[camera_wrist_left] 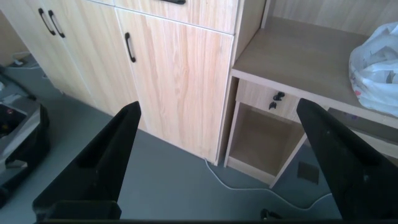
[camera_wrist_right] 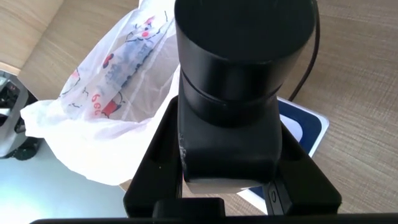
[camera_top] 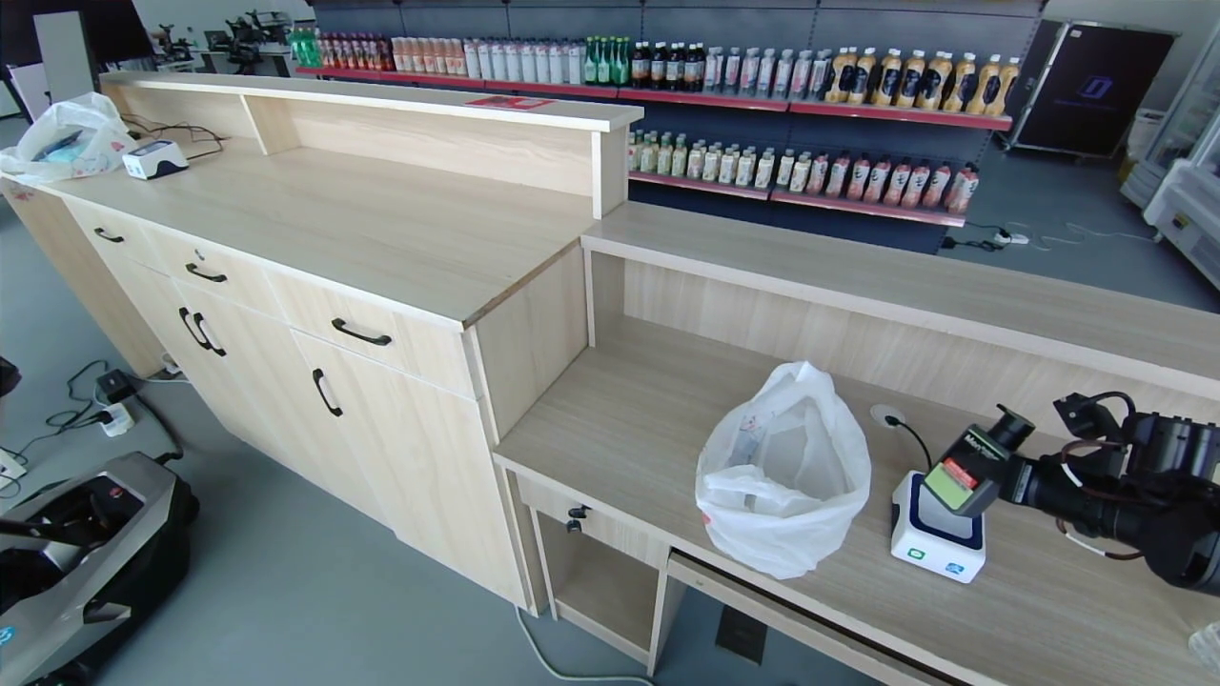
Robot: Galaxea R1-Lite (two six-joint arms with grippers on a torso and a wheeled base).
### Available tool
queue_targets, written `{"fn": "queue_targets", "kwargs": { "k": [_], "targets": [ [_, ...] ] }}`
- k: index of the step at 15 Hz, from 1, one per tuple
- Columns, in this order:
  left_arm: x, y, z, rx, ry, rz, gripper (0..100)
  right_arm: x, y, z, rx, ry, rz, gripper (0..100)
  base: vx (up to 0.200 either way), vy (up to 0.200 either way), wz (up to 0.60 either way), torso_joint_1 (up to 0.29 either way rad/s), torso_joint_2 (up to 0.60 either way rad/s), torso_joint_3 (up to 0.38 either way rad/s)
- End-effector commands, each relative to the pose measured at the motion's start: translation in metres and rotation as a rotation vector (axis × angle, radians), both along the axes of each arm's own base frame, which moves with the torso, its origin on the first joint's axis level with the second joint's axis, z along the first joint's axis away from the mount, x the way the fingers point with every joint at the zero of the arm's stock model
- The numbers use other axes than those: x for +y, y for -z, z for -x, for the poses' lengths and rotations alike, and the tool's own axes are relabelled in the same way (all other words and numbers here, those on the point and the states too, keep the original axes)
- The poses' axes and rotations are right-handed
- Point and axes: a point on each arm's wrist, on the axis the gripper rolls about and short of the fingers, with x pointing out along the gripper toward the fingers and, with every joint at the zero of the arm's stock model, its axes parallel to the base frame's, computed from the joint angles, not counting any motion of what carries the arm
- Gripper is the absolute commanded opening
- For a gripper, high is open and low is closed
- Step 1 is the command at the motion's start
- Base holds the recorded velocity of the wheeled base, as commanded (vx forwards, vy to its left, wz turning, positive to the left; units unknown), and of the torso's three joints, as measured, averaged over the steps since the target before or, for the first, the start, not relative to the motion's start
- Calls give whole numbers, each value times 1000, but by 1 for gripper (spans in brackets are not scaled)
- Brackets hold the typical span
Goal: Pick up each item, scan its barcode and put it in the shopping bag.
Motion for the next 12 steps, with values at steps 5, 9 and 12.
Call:
{"fn": "queue_targets", "kwargs": {
  "k": [5, 9, 12],
  "targets": [
    [0, 0, 0, 0, 0, 0, 100, 13, -40, 6, -91, -13, 51, 0, 0, 0, 0, 0, 0, 0],
    [0, 0, 0, 0, 0, 0, 100, 31, -133, 103, -287, 178, 401, 0, 0, 0, 0, 0, 0, 0],
    [0, 0, 0, 0, 0, 0, 100, 30, -145, 146, -90, 412, 701, 0, 0, 0, 0, 0, 0, 0]
  ]
}}
